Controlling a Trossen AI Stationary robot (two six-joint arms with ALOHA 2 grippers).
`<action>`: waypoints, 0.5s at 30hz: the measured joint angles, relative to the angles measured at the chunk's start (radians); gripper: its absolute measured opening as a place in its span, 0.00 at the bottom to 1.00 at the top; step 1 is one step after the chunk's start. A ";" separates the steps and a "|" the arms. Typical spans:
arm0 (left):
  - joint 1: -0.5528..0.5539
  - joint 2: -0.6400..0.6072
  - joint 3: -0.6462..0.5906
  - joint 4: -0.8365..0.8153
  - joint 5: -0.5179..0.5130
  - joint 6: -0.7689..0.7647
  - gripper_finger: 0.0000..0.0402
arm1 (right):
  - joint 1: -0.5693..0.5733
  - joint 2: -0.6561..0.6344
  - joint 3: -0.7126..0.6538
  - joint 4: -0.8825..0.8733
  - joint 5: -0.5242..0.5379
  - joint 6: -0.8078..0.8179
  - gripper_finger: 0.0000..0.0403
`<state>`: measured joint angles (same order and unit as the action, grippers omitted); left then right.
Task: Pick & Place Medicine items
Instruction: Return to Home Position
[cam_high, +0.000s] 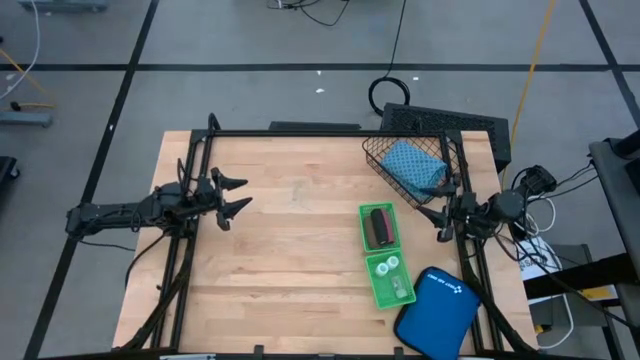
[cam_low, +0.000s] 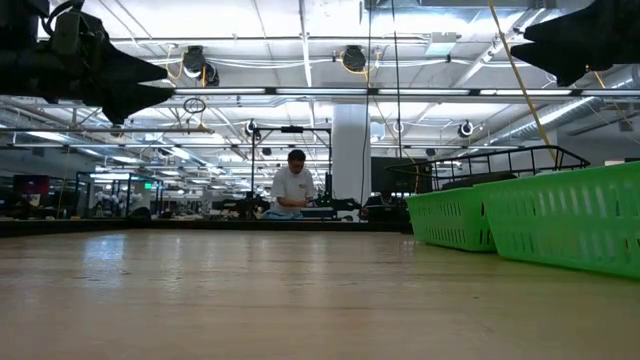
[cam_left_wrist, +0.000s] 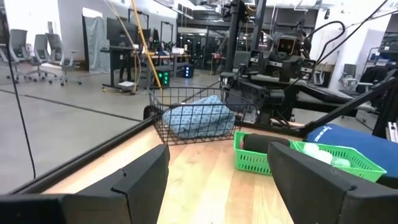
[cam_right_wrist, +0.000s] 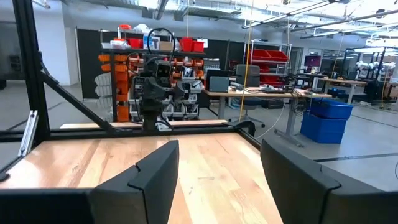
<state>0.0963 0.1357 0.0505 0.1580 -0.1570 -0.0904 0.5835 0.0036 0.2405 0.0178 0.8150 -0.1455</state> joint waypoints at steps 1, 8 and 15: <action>0.000 -0.009 0.000 -0.005 0.000 0.002 0.70 | 0.000 0.000 -0.004 0.009 0.000 0.001 0.54; 0.000 -0.027 0.000 -0.008 0.007 0.005 0.70 | 0.000 0.000 -0.057 0.080 -0.005 0.009 0.55; 0.000 -0.027 0.000 -0.008 0.018 0.004 0.70 | -0.012 0.001 -0.158 0.301 -0.088 -0.023 0.54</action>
<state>0.0963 0.1085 0.0505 0.1501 -0.1390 -0.0864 0.5717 0.0041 0.0828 0.3187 0.7267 -0.1685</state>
